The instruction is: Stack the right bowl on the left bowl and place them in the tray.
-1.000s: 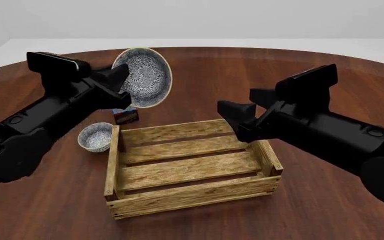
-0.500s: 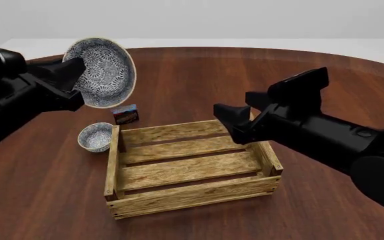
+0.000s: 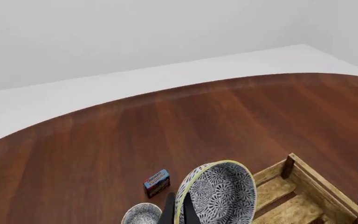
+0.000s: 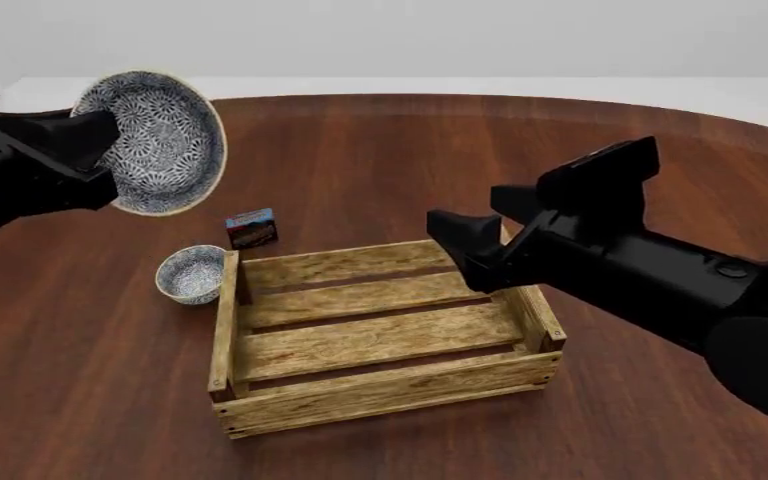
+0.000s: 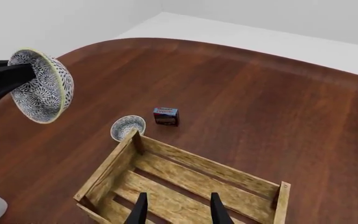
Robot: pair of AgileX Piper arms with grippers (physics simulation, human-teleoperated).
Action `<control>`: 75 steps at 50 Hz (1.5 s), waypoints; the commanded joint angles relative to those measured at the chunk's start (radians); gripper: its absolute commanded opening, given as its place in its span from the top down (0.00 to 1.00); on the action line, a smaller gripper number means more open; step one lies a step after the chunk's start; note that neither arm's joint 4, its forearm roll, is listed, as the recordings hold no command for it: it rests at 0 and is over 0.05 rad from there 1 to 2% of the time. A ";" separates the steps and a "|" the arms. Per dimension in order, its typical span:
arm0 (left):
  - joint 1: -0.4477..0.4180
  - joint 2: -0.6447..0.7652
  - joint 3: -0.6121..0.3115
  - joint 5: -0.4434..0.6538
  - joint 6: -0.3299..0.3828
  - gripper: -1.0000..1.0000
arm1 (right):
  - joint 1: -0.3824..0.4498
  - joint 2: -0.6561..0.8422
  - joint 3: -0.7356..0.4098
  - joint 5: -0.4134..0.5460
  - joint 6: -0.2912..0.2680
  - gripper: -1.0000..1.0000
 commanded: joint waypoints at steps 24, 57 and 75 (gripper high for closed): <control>0.176 0.152 -0.001 -0.008 -0.042 1.00 | 0.008 -0.014 0.005 0.005 -0.005 0.00; 0.236 0.336 0.069 -0.158 -0.121 1.00 | 0.007 0.013 0.004 -0.008 -0.011 0.00; 0.258 0.409 0.117 -0.232 -0.121 1.00 | 0.007 0.019 0.004 -0.009 -0.012 0.00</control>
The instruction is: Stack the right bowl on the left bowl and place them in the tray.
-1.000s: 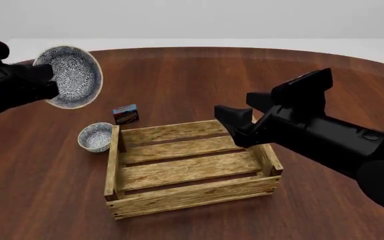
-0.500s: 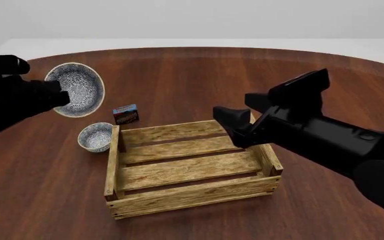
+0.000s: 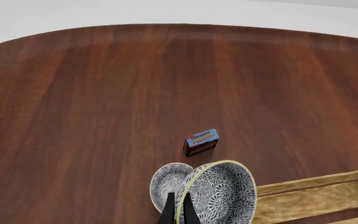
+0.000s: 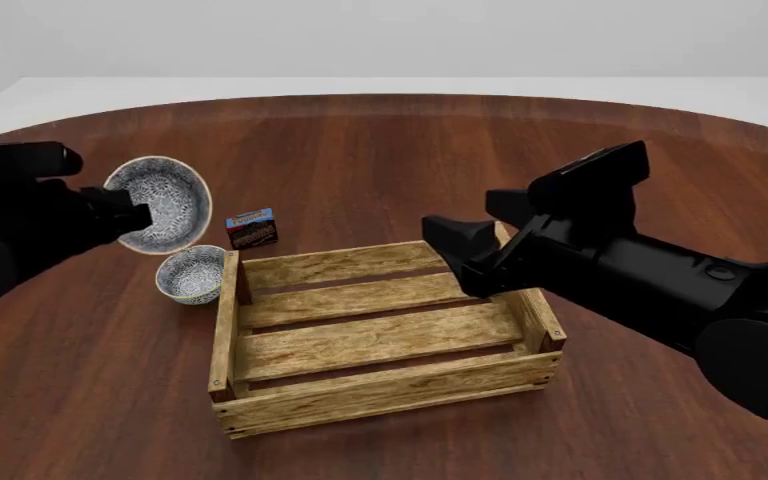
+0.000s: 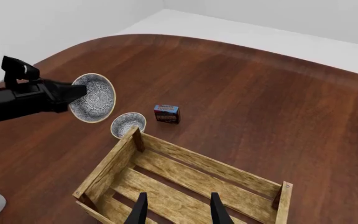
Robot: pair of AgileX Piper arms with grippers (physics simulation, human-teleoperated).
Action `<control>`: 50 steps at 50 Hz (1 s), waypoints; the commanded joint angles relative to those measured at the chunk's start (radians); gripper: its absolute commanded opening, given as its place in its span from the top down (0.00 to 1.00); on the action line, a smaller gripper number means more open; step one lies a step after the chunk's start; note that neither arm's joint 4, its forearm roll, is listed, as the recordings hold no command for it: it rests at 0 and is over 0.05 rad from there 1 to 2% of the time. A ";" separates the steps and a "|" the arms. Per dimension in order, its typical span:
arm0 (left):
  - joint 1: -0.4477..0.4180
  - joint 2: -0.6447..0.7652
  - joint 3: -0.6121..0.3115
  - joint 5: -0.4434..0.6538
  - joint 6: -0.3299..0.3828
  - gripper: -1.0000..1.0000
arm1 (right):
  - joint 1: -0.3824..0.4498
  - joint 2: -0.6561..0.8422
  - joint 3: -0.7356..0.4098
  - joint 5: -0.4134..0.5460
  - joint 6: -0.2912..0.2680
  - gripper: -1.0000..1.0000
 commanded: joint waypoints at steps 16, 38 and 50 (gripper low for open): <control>0.037 0.114 0.028 -0.096 0.000 1.00 | 0.001 0.006 0.000 -0.003 -0.001 0.00; 0.062 0.276 0.010 -0.189 0.005 1.00 | 0.001 0.002 0.001 0.000 -0.001 0.00; 0.073 0.344 -0.012 -0.218 0.012 1.00 | -0.001 -0.001 0.000 0.001 0.000 0.00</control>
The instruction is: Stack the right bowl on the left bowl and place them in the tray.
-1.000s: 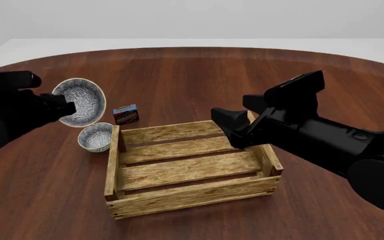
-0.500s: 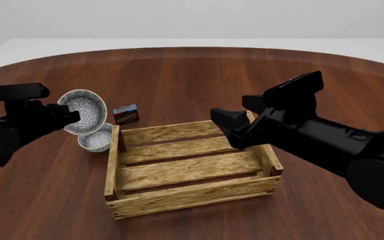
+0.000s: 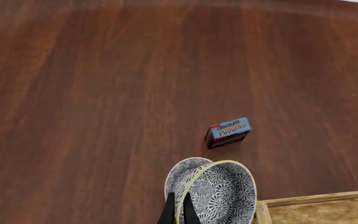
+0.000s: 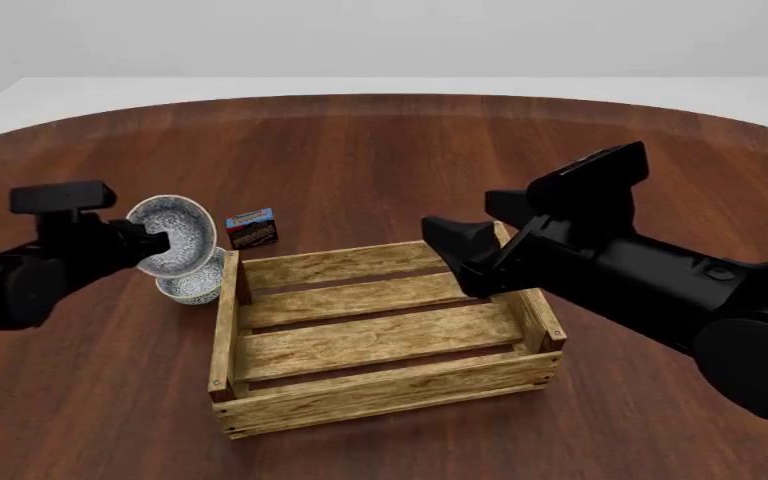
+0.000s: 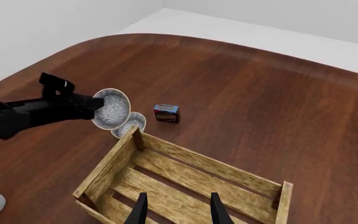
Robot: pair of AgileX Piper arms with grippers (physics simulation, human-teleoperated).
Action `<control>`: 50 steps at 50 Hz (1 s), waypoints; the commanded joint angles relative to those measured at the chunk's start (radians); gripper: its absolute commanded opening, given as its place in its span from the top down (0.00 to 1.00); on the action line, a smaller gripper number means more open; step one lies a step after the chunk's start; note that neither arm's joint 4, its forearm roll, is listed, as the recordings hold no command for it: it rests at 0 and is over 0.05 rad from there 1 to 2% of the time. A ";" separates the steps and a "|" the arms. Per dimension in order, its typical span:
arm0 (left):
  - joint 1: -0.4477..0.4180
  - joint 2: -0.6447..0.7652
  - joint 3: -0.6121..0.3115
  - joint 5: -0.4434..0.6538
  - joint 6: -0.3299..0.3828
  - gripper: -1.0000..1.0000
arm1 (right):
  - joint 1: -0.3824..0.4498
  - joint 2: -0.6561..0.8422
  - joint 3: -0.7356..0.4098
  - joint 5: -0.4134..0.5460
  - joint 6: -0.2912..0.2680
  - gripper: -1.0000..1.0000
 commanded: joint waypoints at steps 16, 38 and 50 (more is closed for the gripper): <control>0.018 0.137 -0.029 -0.070 0.004 1.00 | -0.001 -0.004 0.000 0.002 -0.001 0.00; 0.006 0.186 -0.027 -0.096 0.004 1.00 | 0.002 0.000 0.000 -0.001 -0.002 0.00; 0.012 0.194 -0.028 -0.098 0.012 1.00 | 0.002 -0.002 0.000 0.000 -0.004 0.00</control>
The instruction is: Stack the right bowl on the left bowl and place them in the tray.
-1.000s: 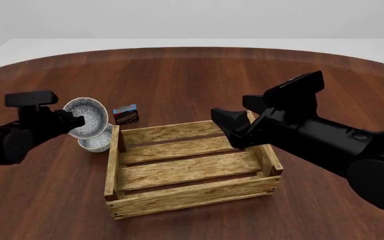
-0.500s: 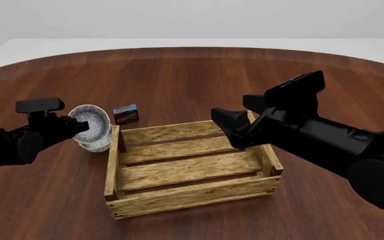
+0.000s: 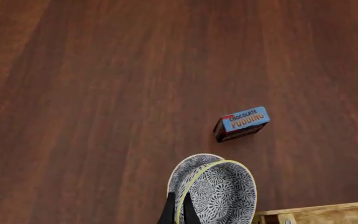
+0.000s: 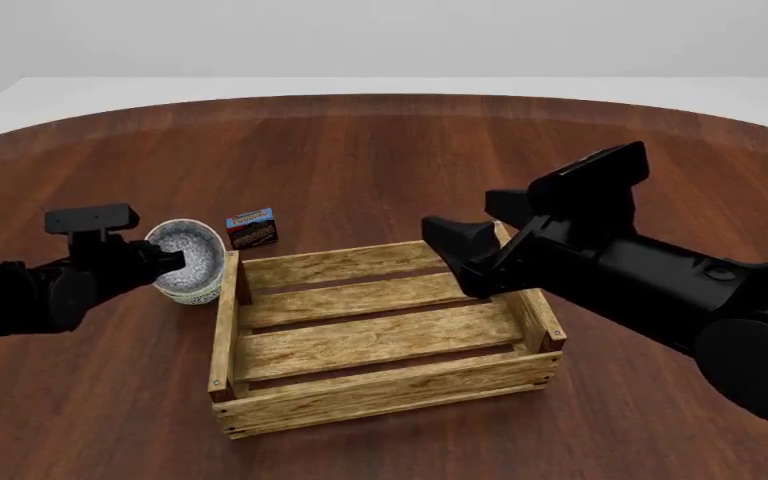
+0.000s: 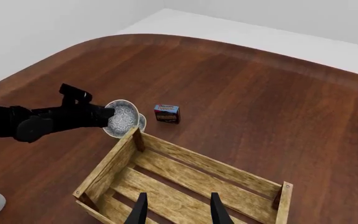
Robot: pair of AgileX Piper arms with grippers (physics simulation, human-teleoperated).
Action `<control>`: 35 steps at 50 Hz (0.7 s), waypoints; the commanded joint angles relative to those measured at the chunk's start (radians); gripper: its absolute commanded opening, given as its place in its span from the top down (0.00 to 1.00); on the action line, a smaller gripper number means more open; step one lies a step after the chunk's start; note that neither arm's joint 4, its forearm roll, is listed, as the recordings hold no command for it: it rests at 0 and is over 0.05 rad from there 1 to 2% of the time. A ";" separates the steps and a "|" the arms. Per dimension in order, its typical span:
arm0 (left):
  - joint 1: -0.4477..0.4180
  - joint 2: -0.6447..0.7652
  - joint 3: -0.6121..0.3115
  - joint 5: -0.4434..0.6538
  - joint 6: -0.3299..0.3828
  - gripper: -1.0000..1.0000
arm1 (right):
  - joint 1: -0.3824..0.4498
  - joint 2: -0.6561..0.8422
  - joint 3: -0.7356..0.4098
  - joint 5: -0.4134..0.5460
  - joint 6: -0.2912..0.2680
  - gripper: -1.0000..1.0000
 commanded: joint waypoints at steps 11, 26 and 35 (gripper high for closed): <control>-0.008 -0.005 0.000 0.003 0.005 0.00 | 0.002 -0.005 0.001 0.002 -0.001 0.00; 0.000 -0.126 0.017 0.060 0.024 0.00 | 0.002 -0.013 0.003 0.005 -0.001 0.00; 0.005 -0.233 0.025 0.121 0.047 0.00 | 0.005 -0.014 0.004 0.004 -0.004 0.00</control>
